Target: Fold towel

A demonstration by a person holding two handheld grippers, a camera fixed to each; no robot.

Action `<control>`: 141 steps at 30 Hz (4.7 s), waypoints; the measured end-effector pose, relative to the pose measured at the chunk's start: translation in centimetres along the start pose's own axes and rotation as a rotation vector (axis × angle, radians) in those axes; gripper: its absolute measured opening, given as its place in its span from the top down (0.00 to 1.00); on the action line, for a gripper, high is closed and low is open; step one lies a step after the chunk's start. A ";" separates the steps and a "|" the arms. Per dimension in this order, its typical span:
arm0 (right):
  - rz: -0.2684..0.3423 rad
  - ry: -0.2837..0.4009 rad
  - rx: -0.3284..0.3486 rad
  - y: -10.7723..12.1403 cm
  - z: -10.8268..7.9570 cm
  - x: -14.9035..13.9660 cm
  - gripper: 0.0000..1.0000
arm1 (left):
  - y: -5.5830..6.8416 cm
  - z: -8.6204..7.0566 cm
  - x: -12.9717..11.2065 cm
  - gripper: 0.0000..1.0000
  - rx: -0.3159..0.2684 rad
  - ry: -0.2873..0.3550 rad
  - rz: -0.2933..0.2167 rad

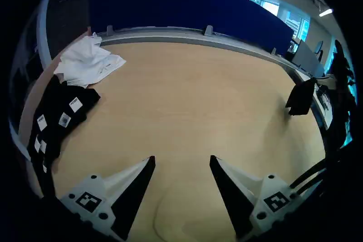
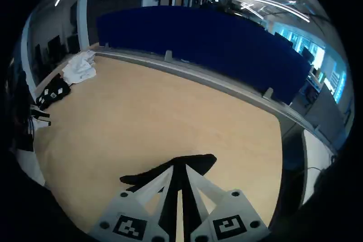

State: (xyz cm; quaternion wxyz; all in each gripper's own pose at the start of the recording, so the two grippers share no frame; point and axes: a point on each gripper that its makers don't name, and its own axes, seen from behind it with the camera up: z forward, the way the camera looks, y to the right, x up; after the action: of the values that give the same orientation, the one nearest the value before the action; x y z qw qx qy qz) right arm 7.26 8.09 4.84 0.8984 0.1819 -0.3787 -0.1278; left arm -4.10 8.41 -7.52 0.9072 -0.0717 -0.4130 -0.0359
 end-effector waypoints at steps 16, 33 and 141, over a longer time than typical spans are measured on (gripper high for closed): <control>0.026 -0.025 -0.030 3.5 0.4 -1.4 0.96 | 0.3 -0.2 0.2 0.11 0.010 -0.001 -0.005; 0.070 -0.073 -0.060 4.8 -0.3 -6.5 0.96 | 0.2 -0.6 0.0 0.11 0.016 -0.001 -0.007; 0.199 -0.263 -0.167 7.2 2.7 -18.6 0.00 | 0.3 -1.7 -0.2 0.11 0.035 -0.002 -0.009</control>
State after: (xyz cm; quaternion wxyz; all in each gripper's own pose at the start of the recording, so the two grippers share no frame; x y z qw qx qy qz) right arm -6.71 20.84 -2.18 0.8614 0.0500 -0.4970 -0.0919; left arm -2.94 8.43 -8.75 0.9078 -0.0543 -0.4147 -0.0326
